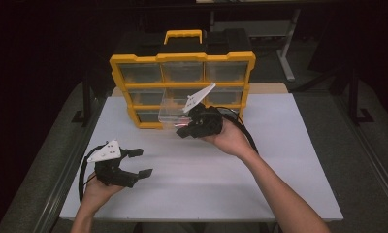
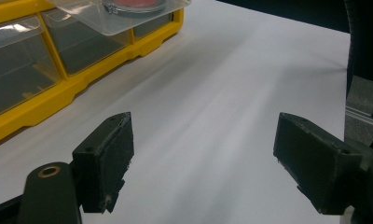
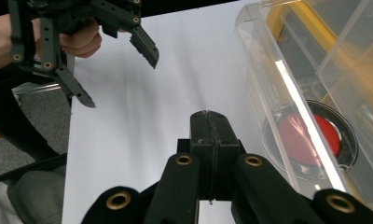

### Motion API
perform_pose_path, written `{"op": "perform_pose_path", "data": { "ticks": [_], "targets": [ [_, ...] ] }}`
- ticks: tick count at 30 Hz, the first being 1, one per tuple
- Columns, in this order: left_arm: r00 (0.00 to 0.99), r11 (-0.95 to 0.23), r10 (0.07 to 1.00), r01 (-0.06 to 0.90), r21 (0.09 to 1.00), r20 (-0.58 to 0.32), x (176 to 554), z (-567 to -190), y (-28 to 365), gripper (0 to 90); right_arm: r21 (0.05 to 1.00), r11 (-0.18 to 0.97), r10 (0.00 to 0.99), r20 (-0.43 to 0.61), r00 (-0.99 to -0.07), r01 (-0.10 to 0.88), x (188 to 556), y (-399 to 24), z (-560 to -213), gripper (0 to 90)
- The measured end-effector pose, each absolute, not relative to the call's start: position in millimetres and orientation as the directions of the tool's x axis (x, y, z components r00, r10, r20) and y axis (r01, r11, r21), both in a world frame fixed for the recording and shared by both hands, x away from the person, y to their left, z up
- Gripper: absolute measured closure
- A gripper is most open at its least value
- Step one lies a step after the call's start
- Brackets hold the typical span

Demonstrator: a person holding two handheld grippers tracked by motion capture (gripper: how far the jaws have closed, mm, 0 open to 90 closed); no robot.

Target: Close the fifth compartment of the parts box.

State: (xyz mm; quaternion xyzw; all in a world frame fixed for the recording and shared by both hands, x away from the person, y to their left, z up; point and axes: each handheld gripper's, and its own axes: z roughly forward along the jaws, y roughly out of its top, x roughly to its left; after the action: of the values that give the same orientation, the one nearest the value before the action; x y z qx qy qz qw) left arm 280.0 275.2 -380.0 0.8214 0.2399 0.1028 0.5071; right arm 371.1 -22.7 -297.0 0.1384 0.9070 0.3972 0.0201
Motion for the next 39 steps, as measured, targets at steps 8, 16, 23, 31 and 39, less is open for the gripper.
{"op": "perform_pose_path", "data": {
  "ticks": [8,16,23,31,39],
  "targets": [
    [0.863,-0.37,0.499,0.296,0.88,-0.081,279.2,-381.1,273.6,20.2,0.725,0.656,0.277,0.025,-0.96,0.208,373.5,-21.6,-298.6,88.8],
    [0.864,-0.376,0.498,0.295,0.878,-0.077,279.9,-381.0,275.2,20.2,0.719,0.657,0.302,0.023,-0.953,0.226,377.4,-19.3,-298.8,88.9],
    [0.862,-0.364,0.501,0.295,0.884,-0.081,279.1,-380.2,275.6,20.2,0.719,0.664,0.298,-0.001,-0.954,0.206,380.1,-18.2,-298.7,88.9],
    [0.861,-0.359,0.502,0.295,0.886,-0.083,278.5,-379.2,276.6,20.2,0.714,0.668,0.303,-0.007,-0.953,0.208,380.0,-17.1,-297.0,89.0],
    [0.861,-0.372,0.502,0.301,0.878,-0.083,278.2,-378.8,277.0,20.3,0.713,0.667,0.317,-0.01,-0.948,0.216,384.3,-20.4,-295.4,88.9]
  ]
}}
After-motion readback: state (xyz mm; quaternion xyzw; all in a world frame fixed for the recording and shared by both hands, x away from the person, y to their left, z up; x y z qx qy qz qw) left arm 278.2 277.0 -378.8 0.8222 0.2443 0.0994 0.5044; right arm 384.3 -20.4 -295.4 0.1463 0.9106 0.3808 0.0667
